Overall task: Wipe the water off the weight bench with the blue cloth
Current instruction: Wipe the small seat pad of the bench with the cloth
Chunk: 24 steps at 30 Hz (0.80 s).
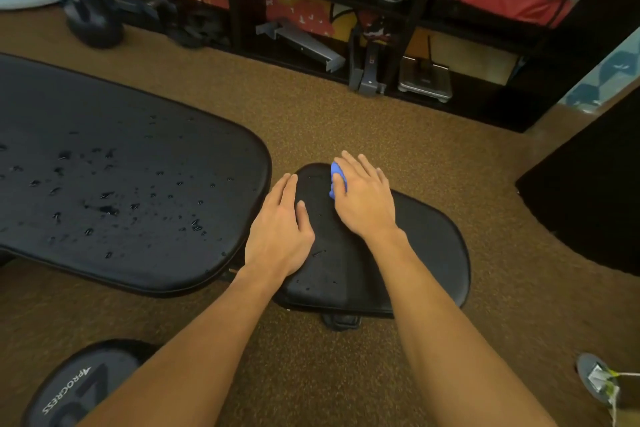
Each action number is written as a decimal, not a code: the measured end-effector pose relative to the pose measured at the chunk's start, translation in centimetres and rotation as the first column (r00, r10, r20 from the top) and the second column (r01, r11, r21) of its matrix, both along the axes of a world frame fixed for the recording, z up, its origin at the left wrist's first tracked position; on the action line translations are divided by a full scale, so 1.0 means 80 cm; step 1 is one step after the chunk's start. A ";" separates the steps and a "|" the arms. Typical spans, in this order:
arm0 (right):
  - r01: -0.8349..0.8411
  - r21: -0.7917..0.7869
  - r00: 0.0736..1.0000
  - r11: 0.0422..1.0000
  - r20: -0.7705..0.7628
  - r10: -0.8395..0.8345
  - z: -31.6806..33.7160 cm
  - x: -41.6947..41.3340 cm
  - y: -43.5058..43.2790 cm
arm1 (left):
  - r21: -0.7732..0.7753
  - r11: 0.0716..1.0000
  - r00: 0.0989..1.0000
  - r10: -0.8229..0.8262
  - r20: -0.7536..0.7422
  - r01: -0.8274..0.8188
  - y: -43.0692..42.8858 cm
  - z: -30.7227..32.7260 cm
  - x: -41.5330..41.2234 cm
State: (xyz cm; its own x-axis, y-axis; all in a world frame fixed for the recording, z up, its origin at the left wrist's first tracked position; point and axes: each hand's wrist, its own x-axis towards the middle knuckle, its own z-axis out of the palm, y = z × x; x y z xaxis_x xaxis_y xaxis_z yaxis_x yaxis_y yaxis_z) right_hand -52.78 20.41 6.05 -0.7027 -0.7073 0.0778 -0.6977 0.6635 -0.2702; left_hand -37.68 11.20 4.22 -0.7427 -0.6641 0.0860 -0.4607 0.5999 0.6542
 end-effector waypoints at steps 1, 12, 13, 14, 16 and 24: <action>-0.026 -0.004 1.000 1.000 -0.002 0.026 0.000 0.002 -0.010 | 0.000 1.000 1.000 -0.001 0.001 0.001 0.000 0.000 0.000; -0.019 -0.050 0.994 0.999 0.108 0.024 0.011 -0.031 0.058 | 0.041 0.999 0.999 0.031 -0.037 -0.029 -0.001 -0.002 0.001; 0.018 -0.037 0.985 0.999 0.171 -0.011 0.014 -0.042 0.048 | 0.042 0.999 0.999 0.035 -0.041 -0.034 -0.001 -0.004 0.000; 0.049 -0.010 0.968 0.999 0.245 -0.045 0.020 -0.054 0.037 | 0.044 0.998 0.998 0.041 -0.041 -0.039 -0.002 -0.004 0.000; 0.084 0.024 0.901 0.996 0.426 -0.087 0.027 -0.079 0.011 | 0.045 0.998 0.998 0.050 -0.045 -0.048 -0.001 -0.006 0.000; -0.068 0.117 0.601 0.991 0.798 -0.053 0.017 -0.106 -0.097 | 0.048 0.996 0.996 0.073 -0.047 -0.071 0.000 -0.009 -0.003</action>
